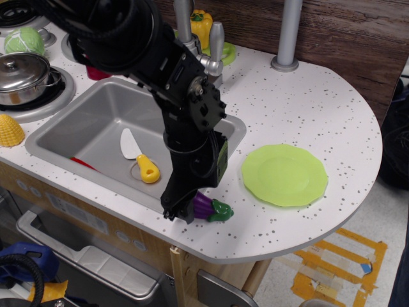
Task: Put eggplant on plate
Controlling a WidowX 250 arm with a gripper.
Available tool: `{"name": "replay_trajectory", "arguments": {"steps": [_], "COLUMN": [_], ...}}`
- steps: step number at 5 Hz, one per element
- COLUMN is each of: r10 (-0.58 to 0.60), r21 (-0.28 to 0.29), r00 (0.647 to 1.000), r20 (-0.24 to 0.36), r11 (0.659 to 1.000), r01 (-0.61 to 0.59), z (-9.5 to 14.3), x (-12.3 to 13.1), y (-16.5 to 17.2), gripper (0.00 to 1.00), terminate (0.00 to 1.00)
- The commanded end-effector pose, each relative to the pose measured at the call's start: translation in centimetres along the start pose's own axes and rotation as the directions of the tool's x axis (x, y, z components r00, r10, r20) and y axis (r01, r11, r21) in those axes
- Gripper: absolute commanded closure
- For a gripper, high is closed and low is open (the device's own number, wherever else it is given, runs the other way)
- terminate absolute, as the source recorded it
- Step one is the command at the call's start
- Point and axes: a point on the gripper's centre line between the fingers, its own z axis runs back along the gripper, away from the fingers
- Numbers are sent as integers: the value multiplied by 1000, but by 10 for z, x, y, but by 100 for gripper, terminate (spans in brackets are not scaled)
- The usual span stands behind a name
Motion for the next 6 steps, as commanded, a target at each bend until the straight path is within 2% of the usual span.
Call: {"name": "replay_trajectory", "arguments": {"steps": [1,3,4,5,6], "r10": [-3,13,19,16,31], "r21": [38,50,34,13,-23], "r00": [1000,1000,1000,1000,999], "r20": [13,28,9,-9,-19], "r11": [999,999,999,1000,999], "r01": [3,-15,-19,-16,-31], "z": [-6,-13,-8,5,27], "x": [-8,-11,-10,-8,-6], "y": [3,1,0,4,11], "gripper": [0,0,100,100,100], "terminate": [0,0,0,0,0]}}
